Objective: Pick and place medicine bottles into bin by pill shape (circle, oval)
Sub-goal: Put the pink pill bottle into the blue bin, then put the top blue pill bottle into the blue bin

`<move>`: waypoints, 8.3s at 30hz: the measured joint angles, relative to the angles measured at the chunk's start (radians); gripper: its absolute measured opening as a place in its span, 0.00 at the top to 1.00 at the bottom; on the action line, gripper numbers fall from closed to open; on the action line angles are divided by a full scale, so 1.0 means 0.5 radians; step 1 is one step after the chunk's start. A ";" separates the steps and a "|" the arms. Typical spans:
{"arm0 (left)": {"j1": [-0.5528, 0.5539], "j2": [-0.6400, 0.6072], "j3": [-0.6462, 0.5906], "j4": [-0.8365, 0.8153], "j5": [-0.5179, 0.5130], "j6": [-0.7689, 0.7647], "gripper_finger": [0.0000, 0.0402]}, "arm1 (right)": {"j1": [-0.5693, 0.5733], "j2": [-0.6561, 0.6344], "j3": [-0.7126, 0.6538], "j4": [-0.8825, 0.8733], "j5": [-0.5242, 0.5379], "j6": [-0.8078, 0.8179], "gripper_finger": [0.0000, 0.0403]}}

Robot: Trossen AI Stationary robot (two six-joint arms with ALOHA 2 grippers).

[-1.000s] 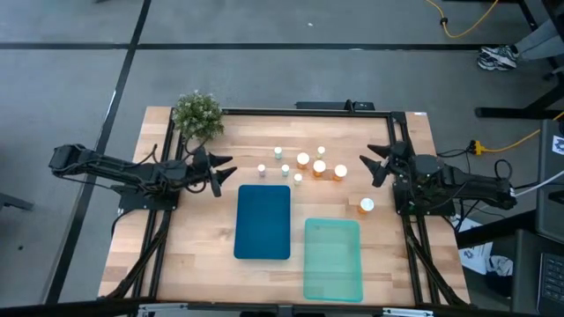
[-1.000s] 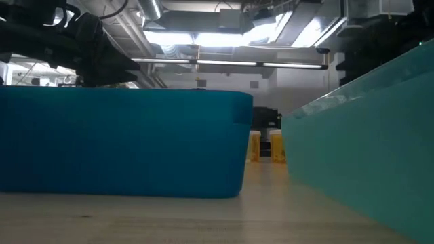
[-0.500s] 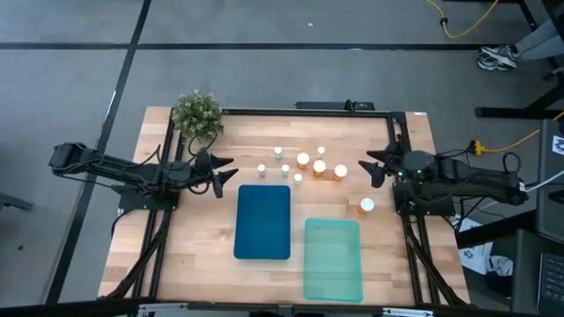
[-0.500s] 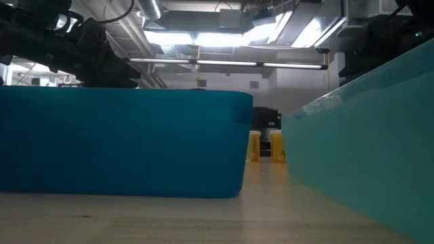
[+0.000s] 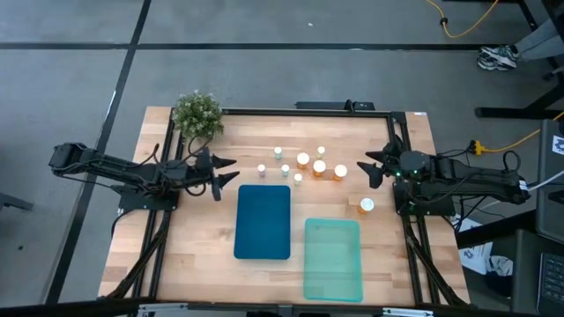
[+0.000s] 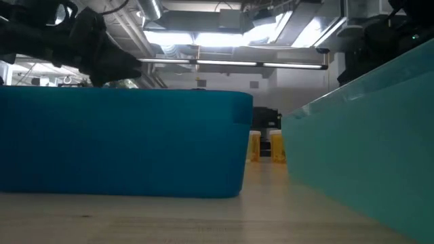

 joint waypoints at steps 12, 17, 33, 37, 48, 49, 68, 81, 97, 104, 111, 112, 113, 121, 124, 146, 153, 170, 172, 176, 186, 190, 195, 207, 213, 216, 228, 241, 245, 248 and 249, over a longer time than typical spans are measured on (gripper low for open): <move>0.058 0.525 0.889 -0.947 -0.115 0.182 0.50 | 0.001 0.000 0.000 0.001 0.000 0.001 0.29; 0.239 0.895 1.196 -1.435 0.031 0.005 0.50 | 0.001 0.000 0.000 0.000 -0.013 0.003 0.29; 0.621 1.562 1.507 -1.885 0.547 0.464 0.50 | 0.001 0.000 0.000 -0.002 -0.018 0.002 0.29; 0.670 1.663 1.507 -1.903 0.650 0.455 0.50 | 0.001 0.000 0.000 -0.002 -0.018 0.002 0.29; 0.672 1.815 1.507 -1.739 0.688 0.523 0.50 | 0.001 -0.001 -0.001 -0.002 -0.019 0.000 0.29; 0.672 1.815 1.507 -1.704 0.697 0.524 0.50 | 0.001 -0.001 -0.001 -0.002 -0.019 -0.001 0.29; 0.664 1.948 1.506 -1.434 0.790 0.523 0.50 | 0.001 -0.001 -0.001 -0.002 -0.018 -0.005 0.29; 0.651 1.933 1.506 -1.401 0.780 0.521 0.59 | 0.000 -0.001 -0.001 -0.002 -0.018 -0.005 0.29; 0.641 1.721 1.506 -1.409 0.728 0.505 0.78 | 0.001 0.000 -0.001 -0.002 -0.017 -0.005 0.29; 0.483 1.388 1.506 -1.443 0.769 0.255 0.78 | 0.000 0.000 -0.001 -0.002 -0.017 -0.004 0.29; -0.003 1.263 1.506 -1.560 0.810 0.138 0.77 | 0.001 0.000 -0.002 -0.002 -0.017 -0.002 0.29; -0.070 1.268 1.506 -1.586 0.775 0.133 0.77 | 0.001 0.000 -0.002 -0.003 -0.017 0.000 0.29; -0.133 1.286 1.506 -1.591 0.735 0.115 0.77 | 0.000 0.000 -0.002 -0.003 -0.017 0.000 0.29; -0.242 1.482 1.506 -1.560 0.619 0.117 0.77 | 0.000 0.000 -0.002 -0.005 -0.017 0.002 0.29; -0.175 1.555 1.506 -1.542 0.619 0.101 0.77 | 0.000 0.000 -0.002 -0.003 -0.017 0.002 0.29; -0.054 1.940 1.506 -1.205 0.778 0.156 0.77 | 0.001 0.000 -0.002 -0.003 -0.014 0.001 0.29; -0.061 1.940 1.506 -1.210 0.779 0.155 0.77 | 0.001 0.000 -0.002 -0.004 -0.014 0.001 0.29; -0.072 1.939 1.506 -1.214 0.780 0.153 0.57 | 0.001 0.000 -0.002 -0.003 -0.014 -0.002 0.29; -0.072 1.929 1.506 -1.214 0.791 0.154 0.56 | 0.000 0.000 -0.002 -0.004 -0.014 -0.001 0.29; -0.072 1.920 1.526 -1.220 0.872 0.150 0.55 | 0.001 -0.001 -0.002 -0.003 -0.014 -0.002 0.29; -0.072 1.919 1.851 -1.215 0.728 0.484 0.55 | 0.000 -0.001 -0.002 -0.004 -0.015 -0.002 0.29; -0.071 1.918 2.000 -1.251 0.467 0.638 0.55 | 0.001 -0.001 -0.002 -0.004 -0.015 -0.003 0.29; -0.021 1.918 2.195 -1.495 0.303 0.733 0.55 | 0.001 -0.001 -0.002 -0.003 -0.016 -0.004 0.29; 0.487 1.927 2.319 -1.794 0.677 0.729 0.55 | 0.000 0.000 -0.002 -0.003 -0.016 -0.004 0.29; 0.681 1.932 2.265 -1.881 0.705 0.733 0.56 | 0.000 0.000 -0.002 -0.003 -0.017 -0.006 0.29; 0.749 1.933 2.249 -2.010 0.732 0.730 0.56 | 0.000 -0.001 -0.002 -0.003 -0.017 -0.006 0.29; 0.837 1.936 2.106 -2.050 0.580 0.679 0.56 | 0.000 -0.001 -0.002 -0.003 -0.018 -0.006 0.29; 0.827 1.936 2.106 -2.058 0.579 0.507 0.53 | 0.001 -0.001 -0.002 -0.004 -0.021 -0.006 0.29; 0.849 1.936 2.106 -2.049 0.578 0.518 0.45 | 0.000 0.000 -0.002 -0.004 -0.021 -0.006 0.29; 0.861 1.936 2.106 -2.004 0.570 0.577 0.40 | 0.001 -0.001 -0.002 -0.004 -0.021 -0.006 0.29; 0.865 1.936 2.106 -1.992 0.565 0.579 0.38 | 0.000 -0.001 -0.002 -0.004 -0.021 -0.006 0.29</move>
